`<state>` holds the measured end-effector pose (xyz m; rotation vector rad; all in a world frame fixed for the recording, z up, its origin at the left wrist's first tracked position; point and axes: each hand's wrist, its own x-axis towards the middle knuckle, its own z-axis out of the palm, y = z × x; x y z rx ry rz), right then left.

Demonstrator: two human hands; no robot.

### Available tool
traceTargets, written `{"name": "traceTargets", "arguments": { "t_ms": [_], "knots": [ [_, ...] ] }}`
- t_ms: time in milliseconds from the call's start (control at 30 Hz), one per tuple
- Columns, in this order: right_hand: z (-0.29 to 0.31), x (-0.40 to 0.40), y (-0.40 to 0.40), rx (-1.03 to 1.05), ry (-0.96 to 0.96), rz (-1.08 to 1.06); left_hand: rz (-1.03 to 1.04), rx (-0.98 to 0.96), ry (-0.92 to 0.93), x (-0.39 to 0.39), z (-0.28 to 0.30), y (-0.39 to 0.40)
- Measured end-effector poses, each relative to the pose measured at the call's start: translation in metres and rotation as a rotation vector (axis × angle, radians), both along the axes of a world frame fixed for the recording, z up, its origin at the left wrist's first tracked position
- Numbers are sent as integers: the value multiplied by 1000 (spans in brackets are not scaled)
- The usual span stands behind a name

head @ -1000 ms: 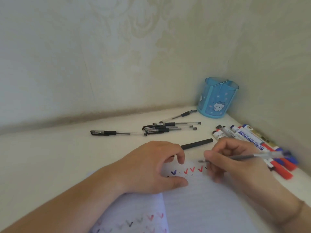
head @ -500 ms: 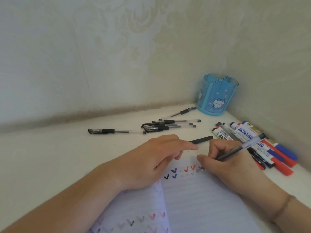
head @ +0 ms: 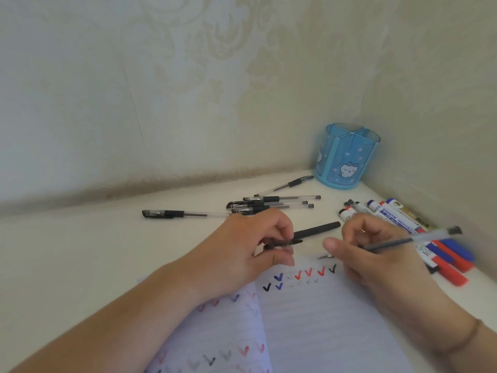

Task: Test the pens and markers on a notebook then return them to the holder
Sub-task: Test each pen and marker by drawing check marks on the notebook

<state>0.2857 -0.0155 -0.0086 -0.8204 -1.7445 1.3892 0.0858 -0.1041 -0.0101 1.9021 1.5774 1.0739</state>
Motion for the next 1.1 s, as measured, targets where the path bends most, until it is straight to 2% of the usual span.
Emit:
{"name": "traceTargets", "arguments": {
  "t_ms": [67,167,267,400,633,833,967,1033,1100],
  "knots": [
    [7,5,-4,-22,121,98,37,26,28,0,2,-1],
    [14,10,-7,-1,206,224,58,51,51,1,4,0],
    [6,10,-5,49,178,224,55,67,35,1,2,0],
    [7,8,-8,10,144,282,40,95,23,2,-1,0],
    [4,0,-14,8,158,239,-53,169,30,6,-1,-4],
    [8,-2,-24,-53,191,194,-76,240,-45,10,2,-11],
    [10,-5,-26,64,96,223,-75,198,-83,7,1,-6],
    [9,-7,-23,125,134,237,-83,187,-22,6,1,-3],
    [6,-3,-13,282,108,149,-74,126,52,0,0,1]
  ]
}}
